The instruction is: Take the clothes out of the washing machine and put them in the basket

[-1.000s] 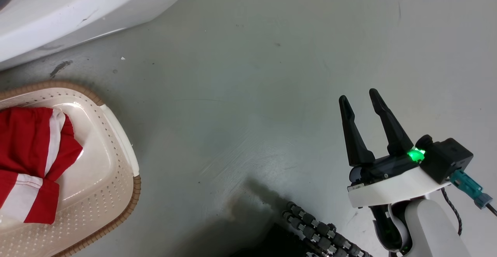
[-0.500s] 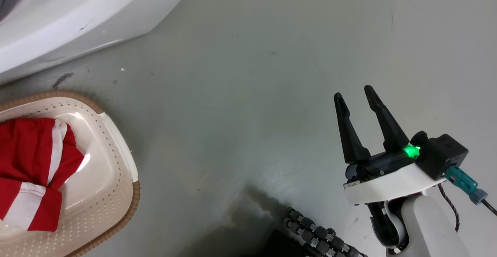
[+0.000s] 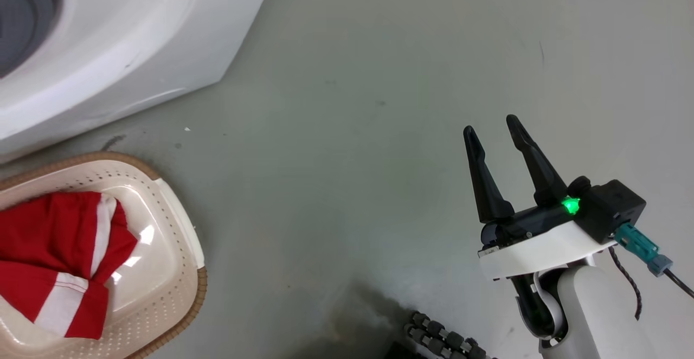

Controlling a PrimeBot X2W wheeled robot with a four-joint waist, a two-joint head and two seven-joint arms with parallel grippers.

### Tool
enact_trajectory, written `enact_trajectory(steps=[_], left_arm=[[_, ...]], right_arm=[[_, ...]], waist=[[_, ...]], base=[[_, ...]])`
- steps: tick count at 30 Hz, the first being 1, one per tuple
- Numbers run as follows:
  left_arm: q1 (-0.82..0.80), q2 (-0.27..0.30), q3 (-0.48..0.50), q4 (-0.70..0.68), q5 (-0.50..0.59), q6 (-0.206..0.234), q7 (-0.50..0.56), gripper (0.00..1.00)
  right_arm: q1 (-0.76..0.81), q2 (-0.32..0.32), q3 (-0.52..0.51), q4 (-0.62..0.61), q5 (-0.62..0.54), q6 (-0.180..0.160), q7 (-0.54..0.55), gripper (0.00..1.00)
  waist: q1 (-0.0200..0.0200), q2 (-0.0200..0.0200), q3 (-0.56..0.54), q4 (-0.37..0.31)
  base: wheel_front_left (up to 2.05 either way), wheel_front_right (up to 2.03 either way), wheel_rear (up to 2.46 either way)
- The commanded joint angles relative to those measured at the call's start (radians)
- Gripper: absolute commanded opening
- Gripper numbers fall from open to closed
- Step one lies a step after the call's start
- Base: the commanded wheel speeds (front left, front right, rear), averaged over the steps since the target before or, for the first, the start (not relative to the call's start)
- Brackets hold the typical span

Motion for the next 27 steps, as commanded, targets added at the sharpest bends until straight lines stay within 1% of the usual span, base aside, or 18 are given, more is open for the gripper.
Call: enact_trajectory(steps=[1, 11, 17, 22, 25, 27], left_arm=[[0.034, -0.003, 0.007, 0.011, -0.009, 0.004, -0.025, 0.0], [0.249, -0.053, 0.048, 0.091, -0.076, 0.014, -0.229, 0.0], [0.39, -0.098, 0.069, 0.09, -0.114, 0.01, -0.291, 0.0], [0.524, -0.142, 0.091, 0.024, -0.129, 0.029, -0.305, 0.0], [0.607, -0.162, 0.101, -0.065, -0.119, 0.055, -0.306, 0.0], [0.67, -0.185, 0.111, -0.129, -0.118, 0.072, -0.306, 0.0]], right_arm=[[-0.015, 0.0, -0.005, 0.003, -0.006, -0.001, -0.001, 1.0], [0.03, 0.0, -0.045, 0.026, -0.054, -0.001, -0.001, 1.0], [0.061, 0.0, -0.07, 0.041, -0.081, -0.001, -0.001, 1.0], [0.09, 0.0, -0.091, 0.043, -0.11, -0.001, 0.014, 1.0], [0.103, 0.0, -0.098, 0.032, -0.127, -0.001, 0.032, 1.0], [0.116, 0.0, -0.105, 0.024, -0.135, -0.001, 0.045, 1.0]], waist=[[0.0, -0.0001, -0.025, 0.013], [0.0, -0.0001, -0.146, 0.039], [0.0, -0.0001, -0.242, 0.068], [0.0, -0.0001, -0.329, 0.101], [0.0, -0.0001, -0.377, 0.126], [0.0, -0.0001, -0.408, 0.143]], base=[[0.0, 0.0, 0.0], [0.0, 0.0, 0.0], [0.0, 0.0, 0.0], [0.0, 0.0, 0.0], [0.0, 0.0, 0.0], [0.0, 0.0, 0.0]])
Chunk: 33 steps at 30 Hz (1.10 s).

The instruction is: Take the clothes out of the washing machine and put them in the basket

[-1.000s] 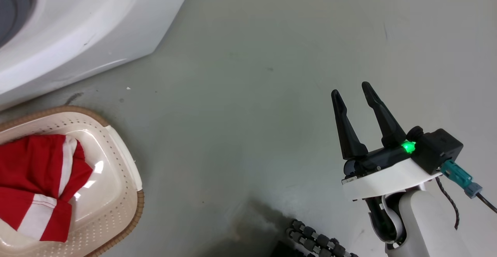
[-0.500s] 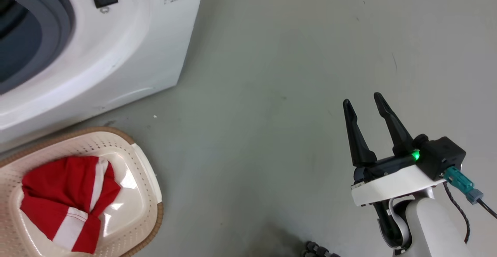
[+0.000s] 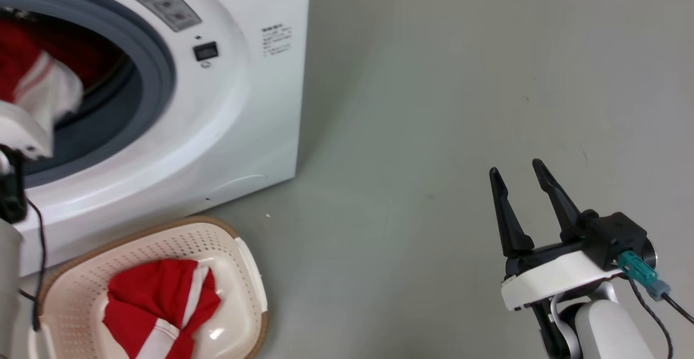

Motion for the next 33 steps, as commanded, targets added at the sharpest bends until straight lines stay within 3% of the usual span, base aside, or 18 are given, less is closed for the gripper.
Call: enact_trajectory(steps=[1, 8, 22, 29, 33], left_arm=[[0.05, -0.02, 0.006, -0.045, 0.003, 0.012, -0.007, 0.0], [0.235, -0.083, 0.003, -0.259, -0.013, 0.061, -0.005, 0.0], [0.601, -0.135, -0.033, -0.702, -0.016, 0.197, 0.091, 0.0], [0.732, -0.18, -0.058, -0.765, -0.034, 0.237, 0.099, 0.0], [0.766, -0.218, -0.077, -0.719, -0.052, 0.23, 0.08, 0.0]], right_arm=[[0.017, 0.0, -0.01, -0.01, -0.007, -0.001, 0.009, 1.0], [0.063, 0.0, -0.031, -0.051, -0.042, -0.001, 0.054, 1.0], [0.151, 0.0, -0.081, -0.131, -0.079, -0.001, 0.129, 1.0], [0.172, 0.0, -0.099, -0.161, -0.096, -0.001, 0.149, 1.0], [0.162, 0.0, -0.099, -0.177, -0.099, -0.001, 0.158, 1.0]], waist=[[0.0002, 0.0, -0.063, 0.047], [0.0002, 0.0, -0.156, 0.106], [0.0002, 0.0, -0.269, 0.235], [0.0002, 0.0, -0.272, 0.297], [0.0002, 0.0, -0.246, 0.321]], base=[[0.0, 0.0, 0.0], [0.0, 0.0, 0.0], [0.0, 0.0, 0.0], [0.0, 0.0, 0.0], [0.0, 0.0, 0.0]])
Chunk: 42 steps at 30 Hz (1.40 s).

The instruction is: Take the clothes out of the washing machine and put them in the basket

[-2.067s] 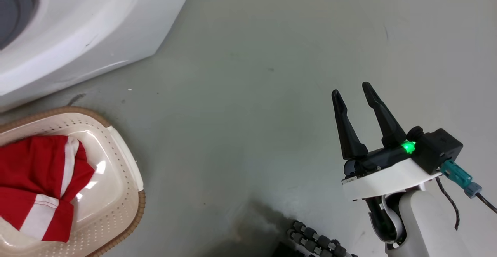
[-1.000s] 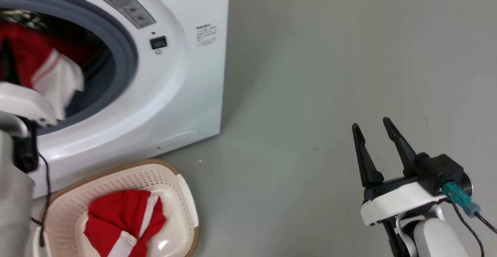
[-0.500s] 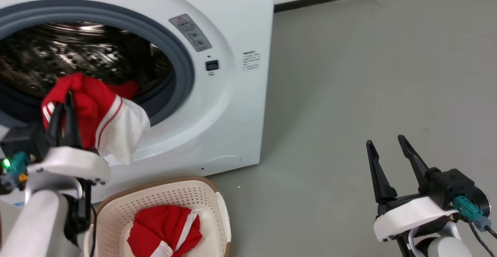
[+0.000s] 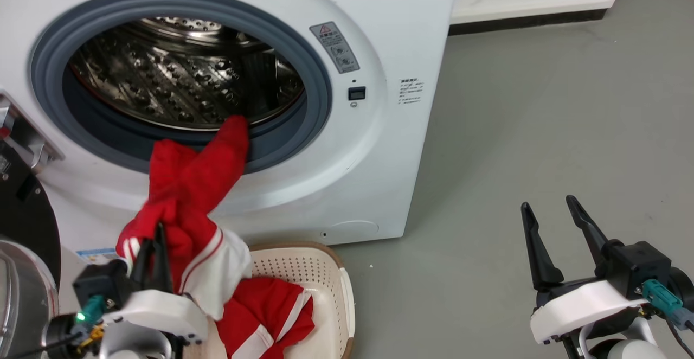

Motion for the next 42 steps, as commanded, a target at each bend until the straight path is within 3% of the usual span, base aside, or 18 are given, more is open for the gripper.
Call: enact_trajectory(steps=[1, 14, 20, 31, 42], left_arm=[[0.008, -0.019, -0.01, 0.031, -0.007, -0.01, -0.016, 0.0], [-0.087, -0.14, -0.072, 0.382, -0.039, -0.132, -0.083, 0.0], [-0.169, -0.185, -0.054, 0.561, -0.035, -0.181, -0.094, 0.0], [-0.379, -0.18, 0.021, 0.8, 0.032, -0.24, -0.095, 0.0], [-0.466, -0.189, 0.033, 1.009, 0.079, -0.277, -0.093, 0.0]], right_arm=[[-0.008, 0.0, 0.002, -0.01, -0.008, -0.001, 0.004, 1.0], [-0.062, 0.0, 0.019, -0.043, -0.02, -0.001, 0.018, 1.0], [-0.088, 0.0, 0.022, -0.057, -0.018, -0.001, 0.018, 1.0], [-0.17, 0.0, 0.041, -0.086, -0.009, -0.001, 0.005, 1.0], [-0.211, 0.0, 0.045, -0.063, 0.016, -0.001, -0.036, 1.0]], waist=[[0.0002, 0.0, 0.024, 0.017], [0.0002, 0.0, 0.149, 0.005], [0.0002, 0.0, 0.226, -0.015], [0.0002, 0.0, 0.425, -0.064], [0.0002, 0.0, 0.506, -0.121]], base=[[0.0, 0.0, 0.0], [0.0, 0.0, 0.0], [0.0, 0.0, 0.0], [0.0, 0.0, 0.0], [0.0, 0.0, 0.0]])
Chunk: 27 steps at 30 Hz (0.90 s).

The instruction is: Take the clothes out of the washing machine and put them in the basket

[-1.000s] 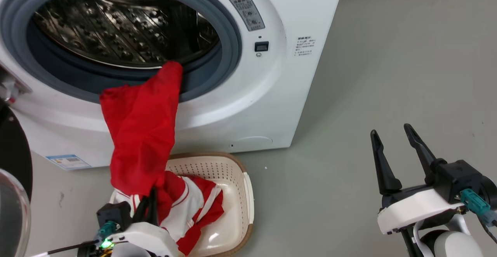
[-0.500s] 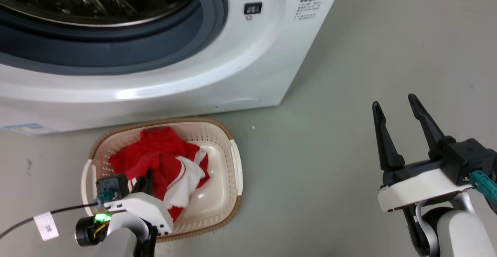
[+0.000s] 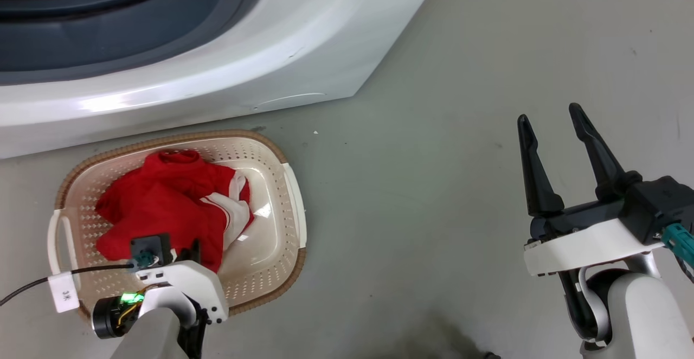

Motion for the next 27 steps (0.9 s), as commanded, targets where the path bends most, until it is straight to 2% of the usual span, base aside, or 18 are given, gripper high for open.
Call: enact_trajectory(steps=[1, 2, 5, 6, 7, 12, 17, 27], left_arm=[[-0.017, -0.008, -0.002, 0.007, 0.011, -0.003, -0.002, 0.14], [-0.021, -0.013, 0.0, 0.013, 0.011, -0.005, -0.002, 0.29], [-0.023, -0.02, 0.008, 0.032, 0.011, -0.014, -0.002, 0.44], [-0.023, -0.022, 0.01, 0.036, 0.013, -0.015, -0.003, 0.61], [-0.02, -0.024, 0.013, 0.04, 0.013, -0.014, -0.003, 1.0], [0.014, -0.038, 0.015, 0.07, 0.022, -0.017, -0.003, 1.0], [0.068, -0.061, 0.004, 0.039, 0.047, -0.034, -0.003, 1.0], [0.186, -0.092, 0.094, -0.156, 0.049, -0.029, -0.003, 1.0]], right_arm=[[-0.012, 0.0, 0.002, 0.006, 0.004, -0.001, -0.009, 1.0], [-0.012, 0.0, 0.003, 0.008, 0.007, -0.001, -0.012, 1.0], [-0.014, 0.0, 0.004, 0.019, 0.011, -0.001, -0.019, 1.0], [-0.015, 0.001, 0.006, 0.024, 0.011, -0.001, -0.02, 1.0], [-0.015, 0.0, 0.006, 0.029, 0.012, -0.001, -0.021, 1.0], [-0.006, 0.0, 0.001, 0.055, -0.021, -0.001, -0.026, 1.0], [0.021, 0.0, 0.001, 0.085, -0.033, -0.001, -0.022, 1.0], [0.101, 0.0, 0.002, 0.096, -0.053, -0.001, 0.023, 1.0]], waist=[[-0.0002, 0.0, 0.008, -0.01], [-0.0002, 0.0, 0.009, -0.012], [-0.0002, 0.0, 0.009, -0.016], [-0.0002, 0.0, 0.005, -0.017], [-0.0002, 0.0, -0.002, -0.018], [-0.0002, 0.0, -0.073, -0.008], [-0.0002, 0.0, -0.192, 0.022], [-0.0002, 0.0, -0.404, 0.093]], base=[[0.0, 0.0, 0.0], [0.0, 0.0, 0.0], [0.0, 0.0, 0.0], [0.0, 0.0, 0.0], [0.0, 0.0, 0.0], [0.0, 0.0, 0.0], [0.0, 0.0, 0.0], [0.0, 0.0, 0.0]])
